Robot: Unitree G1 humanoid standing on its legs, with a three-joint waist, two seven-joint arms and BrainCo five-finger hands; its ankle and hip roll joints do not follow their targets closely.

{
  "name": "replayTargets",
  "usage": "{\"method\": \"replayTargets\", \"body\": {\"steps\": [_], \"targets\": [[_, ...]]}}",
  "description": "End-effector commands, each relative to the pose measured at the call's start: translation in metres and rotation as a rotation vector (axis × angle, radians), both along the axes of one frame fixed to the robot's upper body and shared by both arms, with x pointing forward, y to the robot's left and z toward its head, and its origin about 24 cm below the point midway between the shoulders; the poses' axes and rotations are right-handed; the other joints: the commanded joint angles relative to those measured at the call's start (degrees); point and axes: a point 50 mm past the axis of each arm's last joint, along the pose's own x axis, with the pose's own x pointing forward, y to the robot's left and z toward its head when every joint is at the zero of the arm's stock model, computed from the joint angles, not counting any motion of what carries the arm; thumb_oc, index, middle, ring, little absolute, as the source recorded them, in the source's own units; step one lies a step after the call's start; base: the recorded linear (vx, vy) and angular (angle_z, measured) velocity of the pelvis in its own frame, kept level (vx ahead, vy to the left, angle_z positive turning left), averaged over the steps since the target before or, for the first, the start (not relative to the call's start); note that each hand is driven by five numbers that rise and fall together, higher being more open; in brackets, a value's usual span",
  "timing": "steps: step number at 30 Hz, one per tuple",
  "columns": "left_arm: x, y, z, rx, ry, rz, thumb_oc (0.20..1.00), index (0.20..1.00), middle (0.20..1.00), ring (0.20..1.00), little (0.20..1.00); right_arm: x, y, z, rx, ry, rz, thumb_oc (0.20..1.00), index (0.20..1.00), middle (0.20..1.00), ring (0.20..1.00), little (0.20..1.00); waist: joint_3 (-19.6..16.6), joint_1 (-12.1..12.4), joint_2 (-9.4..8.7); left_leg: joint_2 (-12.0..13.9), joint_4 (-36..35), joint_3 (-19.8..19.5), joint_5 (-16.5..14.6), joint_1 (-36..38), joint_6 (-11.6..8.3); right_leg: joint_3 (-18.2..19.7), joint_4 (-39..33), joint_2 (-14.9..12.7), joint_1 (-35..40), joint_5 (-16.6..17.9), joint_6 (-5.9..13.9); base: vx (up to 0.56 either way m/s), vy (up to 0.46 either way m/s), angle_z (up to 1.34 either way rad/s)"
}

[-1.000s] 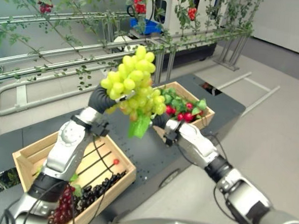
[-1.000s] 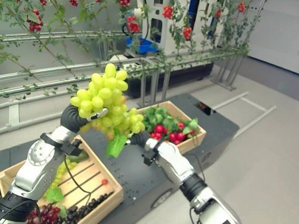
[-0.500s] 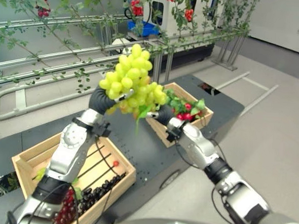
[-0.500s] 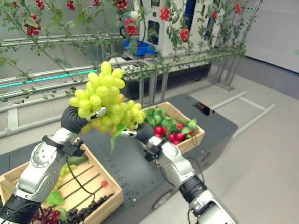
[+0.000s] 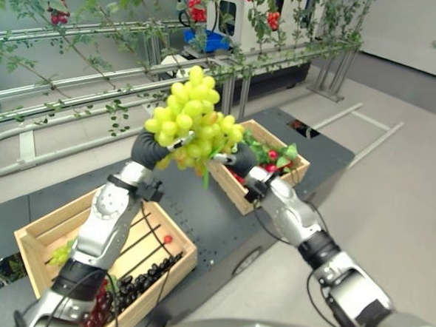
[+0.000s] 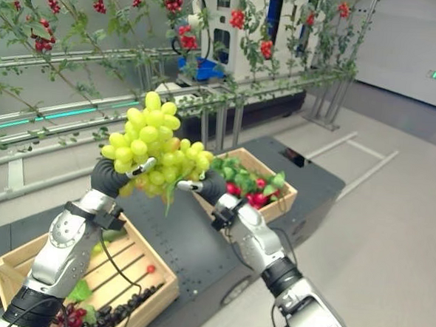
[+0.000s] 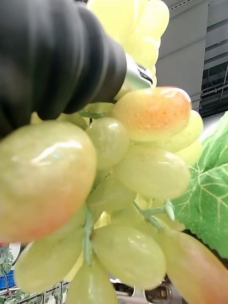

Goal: Pick up the fruits from the basket on one side to the basket on the other side

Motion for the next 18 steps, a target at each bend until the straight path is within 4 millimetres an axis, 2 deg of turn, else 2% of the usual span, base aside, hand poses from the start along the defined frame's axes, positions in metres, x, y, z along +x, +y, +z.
{"method": "replayTargets", "body": {"steps": [1, 17, 18], "targets": [[0.0061, 0.0067, 0.0148, -0.032, -0.097, 0.028, 0.200, 0.200, 0.200, 0.200, 0.200, 0.0035, 0.0005, 0.0409, 0.190, -0.124, -0.024, 1.000, 1.000, 1.000, 1.000, 1.000, -0.96, 0.43, -1.08, -4.49, 2.41, 1.62, -5.27, 0.41, 2.39, -2.57, 0.89, -0.30, 1.73, -4.47, 2.24, 0.00, 0.000, 0.00], [0.0073, 0.0018, 0.0128, -0.033, -0.089, 0.013, 0.200, 0.200, 0.200, 0.200, 0.200, -0.0001, 0.0098, 0.0408, 0.182, -0.123, 0.008, 1.000, 1.000, 1.000, 1.000, 1.000, -1.37, -0.06, -1.29, -4.35, 2.58, 1.34, -5.36, 0.29, 2.30, -2.32, 0.88, -0.22, 1.80, -4.77, 2.11, 0.00, 0.000, 0.00], [0.0073, 0.0018, 0.0128, -0.033, -0.089, 0.013, 0.200, 0.200, 0.200, 0.200, 0.200, -0.0001, 0.0098, 0.0407, 0.182, -0.123, 0.008, 0.827, 0.827, 0.827, 0.827, 0.827, -1.38, -0.07, -1.29, -4.35, 2.59, 1.34, -5.36, 0.29, 2.30, -2.32, 0.88, -0.22, 1.80, -4.77, 2.11, 0.00, 0.000, 0.00]]}}
